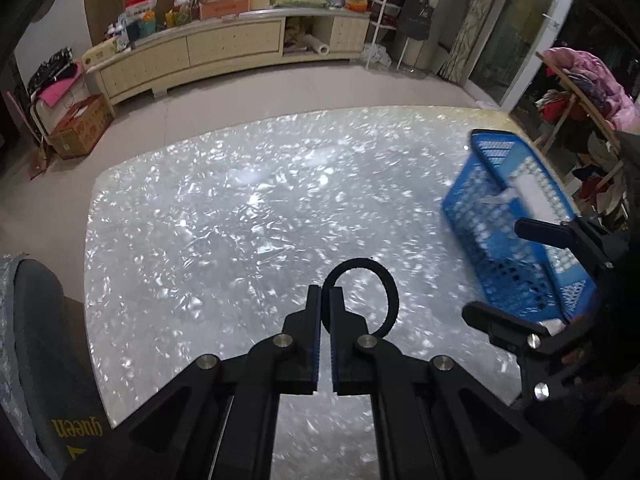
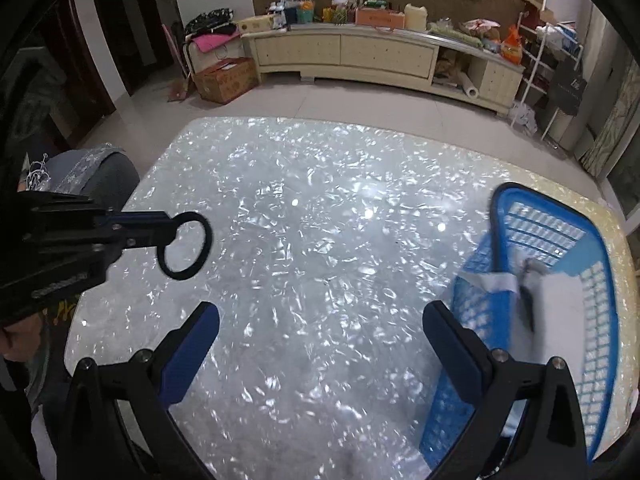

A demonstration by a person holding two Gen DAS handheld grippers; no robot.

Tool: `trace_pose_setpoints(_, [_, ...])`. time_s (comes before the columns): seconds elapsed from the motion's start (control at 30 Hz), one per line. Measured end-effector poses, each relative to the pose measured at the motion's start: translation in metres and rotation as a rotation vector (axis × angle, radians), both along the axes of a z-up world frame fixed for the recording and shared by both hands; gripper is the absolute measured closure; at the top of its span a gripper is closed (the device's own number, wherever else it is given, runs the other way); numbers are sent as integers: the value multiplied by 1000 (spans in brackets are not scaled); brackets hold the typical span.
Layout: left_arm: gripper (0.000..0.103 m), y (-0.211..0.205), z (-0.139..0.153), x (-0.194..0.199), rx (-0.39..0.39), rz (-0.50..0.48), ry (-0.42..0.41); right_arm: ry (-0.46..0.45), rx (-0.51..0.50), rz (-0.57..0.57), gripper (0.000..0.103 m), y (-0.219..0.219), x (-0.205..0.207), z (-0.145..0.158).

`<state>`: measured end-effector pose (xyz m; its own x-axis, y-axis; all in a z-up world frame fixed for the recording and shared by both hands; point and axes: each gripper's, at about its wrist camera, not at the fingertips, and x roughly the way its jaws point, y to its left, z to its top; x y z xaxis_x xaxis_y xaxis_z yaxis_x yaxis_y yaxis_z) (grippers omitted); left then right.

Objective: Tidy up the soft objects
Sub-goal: 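Carry the rubber ring into the basket and open the left gripper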

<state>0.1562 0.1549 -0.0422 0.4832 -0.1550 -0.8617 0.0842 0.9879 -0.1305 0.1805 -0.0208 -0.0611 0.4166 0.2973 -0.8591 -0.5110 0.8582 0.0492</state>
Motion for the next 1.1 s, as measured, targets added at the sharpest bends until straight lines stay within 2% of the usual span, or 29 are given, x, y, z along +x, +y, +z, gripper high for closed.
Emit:
trace_pose_setpoints(0.3, [100,-55,47,-36,9,-55,-75,-80,18,-59,0,-51,-29,36])
trace_pose_setpoints(0.47, [100,-93,62,-40,7,-101,-101,-107,34,-114,0,-90,-40,46])
trace_pose_setpoints(0.87, [100,-187,78,-14,15,-236,-130,-152,19,-236,0,-166,-46,53])
trace_pose_setpoints(1.1, [100,-230,72,14,16,-295,-111,-141,19,-290,0,-198,-36,49])
